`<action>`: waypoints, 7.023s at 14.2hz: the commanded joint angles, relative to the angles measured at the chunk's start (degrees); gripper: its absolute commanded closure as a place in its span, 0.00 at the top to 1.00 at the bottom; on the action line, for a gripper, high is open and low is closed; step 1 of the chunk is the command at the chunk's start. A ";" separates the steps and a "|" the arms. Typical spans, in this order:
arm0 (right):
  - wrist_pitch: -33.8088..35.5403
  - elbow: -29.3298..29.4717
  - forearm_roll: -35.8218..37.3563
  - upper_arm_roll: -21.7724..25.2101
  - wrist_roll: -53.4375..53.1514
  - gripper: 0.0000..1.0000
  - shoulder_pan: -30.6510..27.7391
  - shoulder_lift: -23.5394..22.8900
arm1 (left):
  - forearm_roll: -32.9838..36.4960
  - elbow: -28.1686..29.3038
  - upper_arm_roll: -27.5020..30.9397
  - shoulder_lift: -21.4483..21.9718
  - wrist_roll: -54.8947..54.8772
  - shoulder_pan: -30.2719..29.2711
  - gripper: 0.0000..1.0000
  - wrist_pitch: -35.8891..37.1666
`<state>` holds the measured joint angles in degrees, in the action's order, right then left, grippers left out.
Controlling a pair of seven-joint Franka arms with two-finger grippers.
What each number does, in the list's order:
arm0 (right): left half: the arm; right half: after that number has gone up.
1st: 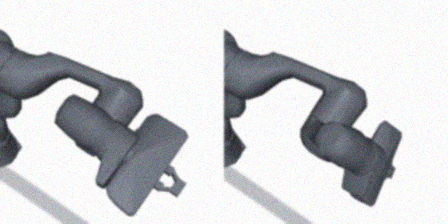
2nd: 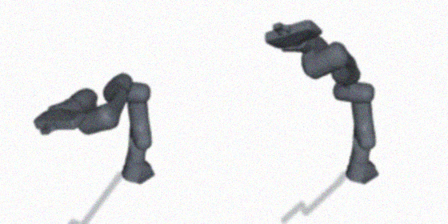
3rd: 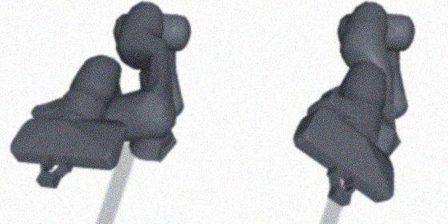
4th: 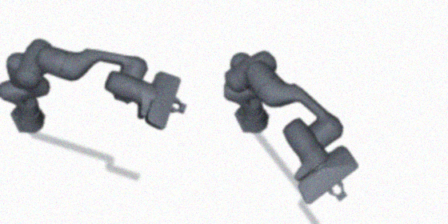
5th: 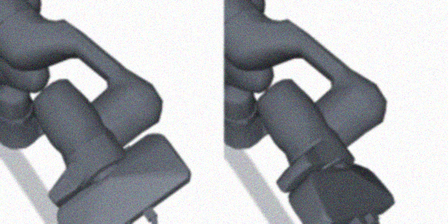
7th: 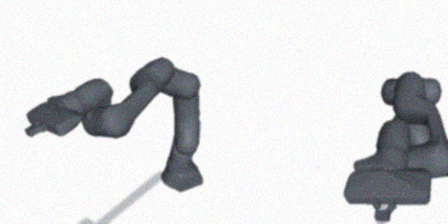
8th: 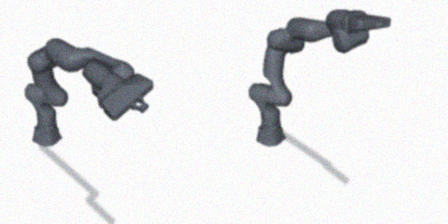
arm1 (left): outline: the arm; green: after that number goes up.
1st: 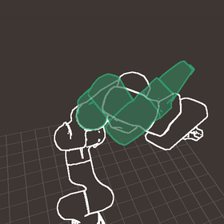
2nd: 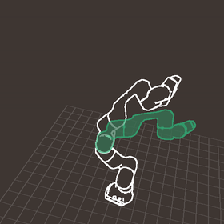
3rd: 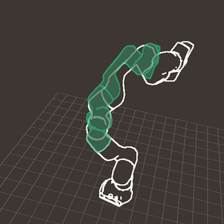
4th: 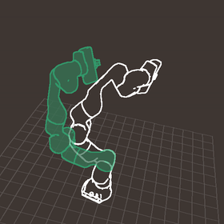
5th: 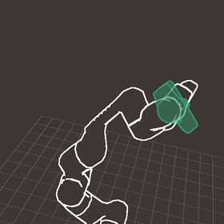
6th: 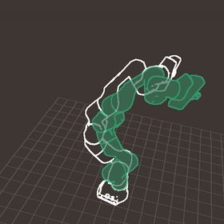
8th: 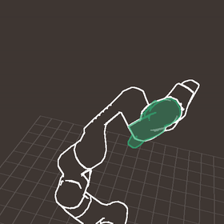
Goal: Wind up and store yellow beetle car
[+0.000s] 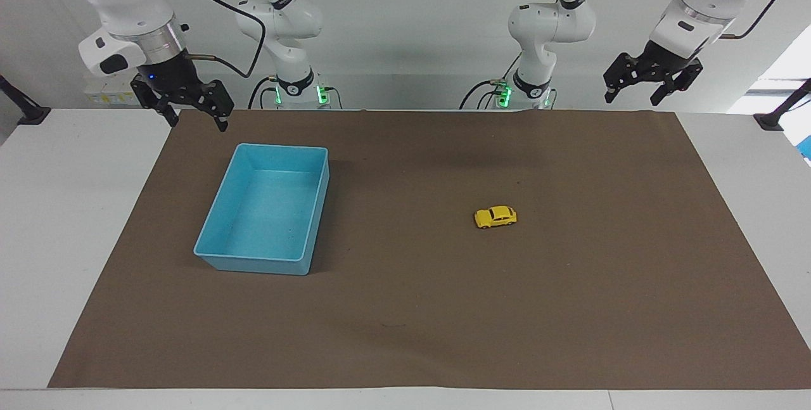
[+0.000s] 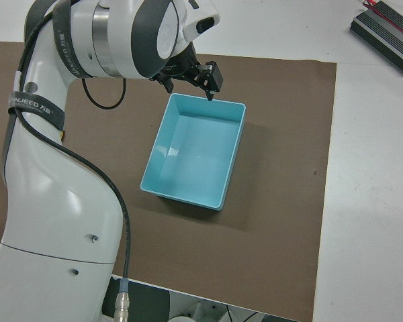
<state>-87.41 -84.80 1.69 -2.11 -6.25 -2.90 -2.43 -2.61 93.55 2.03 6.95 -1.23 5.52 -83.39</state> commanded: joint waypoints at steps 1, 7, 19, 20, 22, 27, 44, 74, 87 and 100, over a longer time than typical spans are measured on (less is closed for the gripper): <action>-0.83 -0.98 0.33 -0.53 0.37 1.00 -0.44 0.67 | 0.85 1.64 -0.62 1.58 -0.44 -1.04 1.00 0.16; -0.83 -0.98 0.33 -0.53 0.37 1.00 -0.44 0.67 | 0.67 1.73 -0.71 1.23 12.06 -0.25 1.00 -2.03; -0.83 -0.98 0.33 -0.53 0.37 1.00 -0.44 0.67 | -0.91 3.83 -1.41 0.70 52.67 1.86 1.00 -4.84; -0.83 -0.98 0.33 -0.53 0.37 1.00 -0.44 0.67 | -1.78 4.44 -1.41 0.79 58.21 1.86 1.00 -6.68; -0.83 -0.98 0.33 -0.53 0.37 1.00 -0.44 0.67 | -3.63 5.50 -1.32 0.44 67.63 1.77 1.00 -8.89; -0.83 -0.98 0.33 -0.53 0.37 1.00 -0.44 0.67 | -3.72 12.61 -1.41 -1.23 89.88 5.19 1.00 -19.33; -0.83 -0.98 0.33 -0.53 0.37 1.00 -0.44 0.67 | -3.63 22.54 -1.24 -13.54 128.05 14.60 1.00 -39.21; -0.83 -0.98 0.33 -0.53 0.37 1.00 -0.44 0.67 | -1.88 28.79 -1.15 -20.22 119.27 17.86 0.41 -56.80; -0.83 -0.98 0.33 -0.53 0.37 1.00 -0.44 0.67 | -1.96 33.37 -0.80 -18.55 112.32 9.86 0.12 -56.27; -0.83 -0.98 0.33 -0.53 0.37 1.00 -0.44 0.67 | -1.96 28.38 -1.32 -16.18 113.81 7.48 1.00 -48.83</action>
<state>-87.41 -84.80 1.69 -2.11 -6.25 -2.90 -2.43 -5.27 125.36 1.15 -10.41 110.32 13.12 -137.54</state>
